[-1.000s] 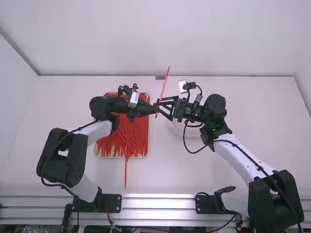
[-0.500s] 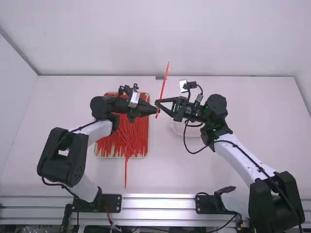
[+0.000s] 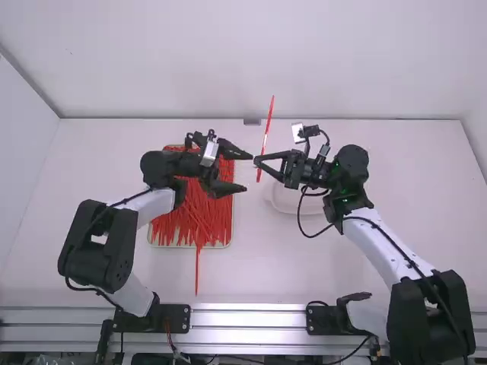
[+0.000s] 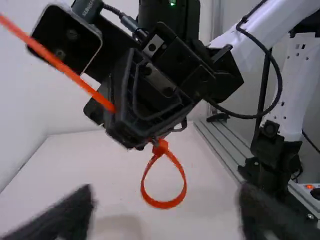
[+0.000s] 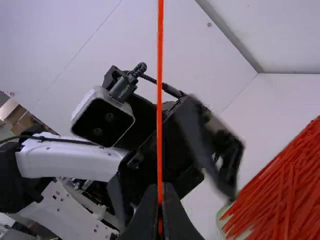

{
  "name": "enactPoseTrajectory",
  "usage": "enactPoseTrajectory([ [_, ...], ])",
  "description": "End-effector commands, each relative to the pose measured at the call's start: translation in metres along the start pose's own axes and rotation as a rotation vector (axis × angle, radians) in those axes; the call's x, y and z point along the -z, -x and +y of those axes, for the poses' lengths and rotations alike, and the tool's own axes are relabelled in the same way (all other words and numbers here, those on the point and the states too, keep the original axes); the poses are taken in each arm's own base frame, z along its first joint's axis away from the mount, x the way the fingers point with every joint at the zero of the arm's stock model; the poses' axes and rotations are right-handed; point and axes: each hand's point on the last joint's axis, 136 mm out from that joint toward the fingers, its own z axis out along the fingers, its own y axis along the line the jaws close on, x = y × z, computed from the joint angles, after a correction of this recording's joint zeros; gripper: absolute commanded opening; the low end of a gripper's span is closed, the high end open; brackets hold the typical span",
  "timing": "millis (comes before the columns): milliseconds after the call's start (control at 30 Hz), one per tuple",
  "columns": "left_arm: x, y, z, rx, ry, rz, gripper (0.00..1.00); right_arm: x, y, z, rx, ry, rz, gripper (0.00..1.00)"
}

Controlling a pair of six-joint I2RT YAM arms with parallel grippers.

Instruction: Fasten the cable tie

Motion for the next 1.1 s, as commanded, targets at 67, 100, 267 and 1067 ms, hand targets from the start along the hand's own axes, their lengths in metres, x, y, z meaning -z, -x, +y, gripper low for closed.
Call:
enactPoseTrajectory([
  [67,0.023,0.014,0.021,0.135,0.098,-0.026,0.99,0.008,0.006,0.009,0.035,0.028,0.023,0.00],
  [100,0.028,0.015,0.027,0.195,0.124,-0.037,0.99,0.009,0.007,0.007,0.034,0.022,0.019,0.00],
  [267,0.056,0.010,0.049,0.422,0.216,-0.056,1.00,0.021,0.016,-0.001,0.059,-0.012,-0.013,0.00],
  [1067,0.101,-0.066,0.068,0.998,0.365,-0.060,0.99,0.084,0.008,-0.080,0.016,-0.303,-0.047,0.00],
])
